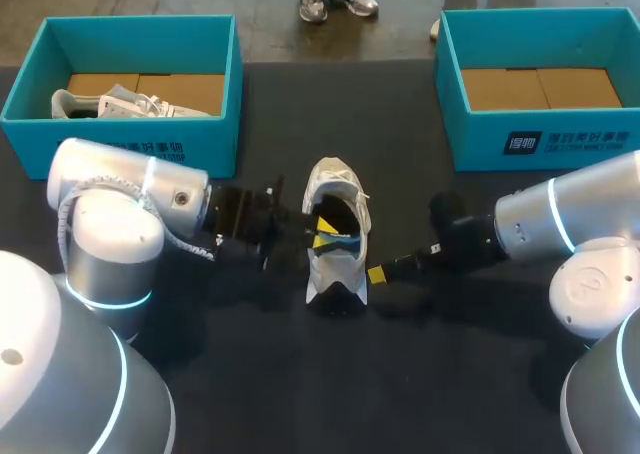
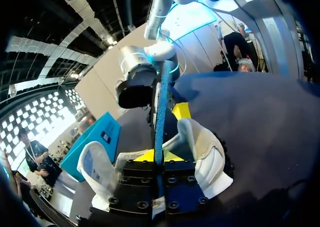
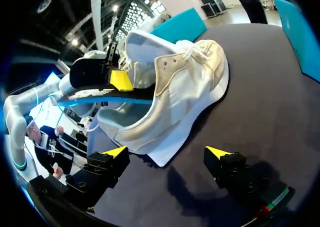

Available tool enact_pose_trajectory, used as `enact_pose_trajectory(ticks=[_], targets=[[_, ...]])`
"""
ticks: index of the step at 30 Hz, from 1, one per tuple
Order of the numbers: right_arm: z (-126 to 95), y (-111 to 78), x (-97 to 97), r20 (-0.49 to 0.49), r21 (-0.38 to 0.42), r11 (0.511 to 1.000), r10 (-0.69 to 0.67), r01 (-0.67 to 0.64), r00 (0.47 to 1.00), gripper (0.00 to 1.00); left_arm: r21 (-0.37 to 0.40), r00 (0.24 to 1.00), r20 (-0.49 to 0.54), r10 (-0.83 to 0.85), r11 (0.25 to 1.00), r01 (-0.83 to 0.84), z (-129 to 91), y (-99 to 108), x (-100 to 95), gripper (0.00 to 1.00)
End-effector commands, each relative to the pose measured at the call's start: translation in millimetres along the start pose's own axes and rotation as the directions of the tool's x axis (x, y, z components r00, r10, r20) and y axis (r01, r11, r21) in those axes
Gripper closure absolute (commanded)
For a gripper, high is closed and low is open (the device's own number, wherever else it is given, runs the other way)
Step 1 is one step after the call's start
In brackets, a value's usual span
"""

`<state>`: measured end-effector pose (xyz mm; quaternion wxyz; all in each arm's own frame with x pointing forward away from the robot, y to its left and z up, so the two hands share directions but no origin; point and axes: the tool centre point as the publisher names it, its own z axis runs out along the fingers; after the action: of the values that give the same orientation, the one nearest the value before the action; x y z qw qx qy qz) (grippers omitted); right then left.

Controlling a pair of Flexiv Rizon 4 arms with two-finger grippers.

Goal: Take the shoe out of the shoebox, open the shoe tongue, remove and reinsert the insole, then place the shoe into the shoebox

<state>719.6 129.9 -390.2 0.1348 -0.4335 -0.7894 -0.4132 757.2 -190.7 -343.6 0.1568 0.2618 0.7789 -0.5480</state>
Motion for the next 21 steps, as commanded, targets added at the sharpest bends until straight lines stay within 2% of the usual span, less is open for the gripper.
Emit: enact_pose_trajectory(ticks=[1,15,19,20,21], targets=[[0.4,0.0,-0.2,-0.001,0.001,1.000,0.000,0.000,1.000,0.00,-0.023,1.000,-0.014,0.008,1.000,-0.009,5.0,2.8,-0.8,1.00],[-0.3,1.1,-3.9,-0.001,0.001,1.000,0.004,-0.004,1.000,0.00,-0.115,0.995,-0.028,0.098,0.988,-0.101,11.9,24.3,-7.5,1.00],[-1.7,2.6,-4.4,0.002,0.002,1.000,0.002,-0.002,1.000,0.00,-0.108,0.996,-0.016,0.083,0.991,-0.085,11.8,25.7,-9.4,1.00],[-1.9,2.8,-4.5,0.003,0.003,1.000,0.002,-0.002,1.000,0.00,-0.096,0.997,-0.005,0.073,0.993,-0.073,11.2,24.1,-10.1,0.83],[-2.1,2.9,-4.5,0.004,0.003,1.000,0.001,-0.001,1.000,0.00,-0.085,0.998,0.004,0.066,0.994,-0.065,9.9,21.1,-11.4,0.56]])
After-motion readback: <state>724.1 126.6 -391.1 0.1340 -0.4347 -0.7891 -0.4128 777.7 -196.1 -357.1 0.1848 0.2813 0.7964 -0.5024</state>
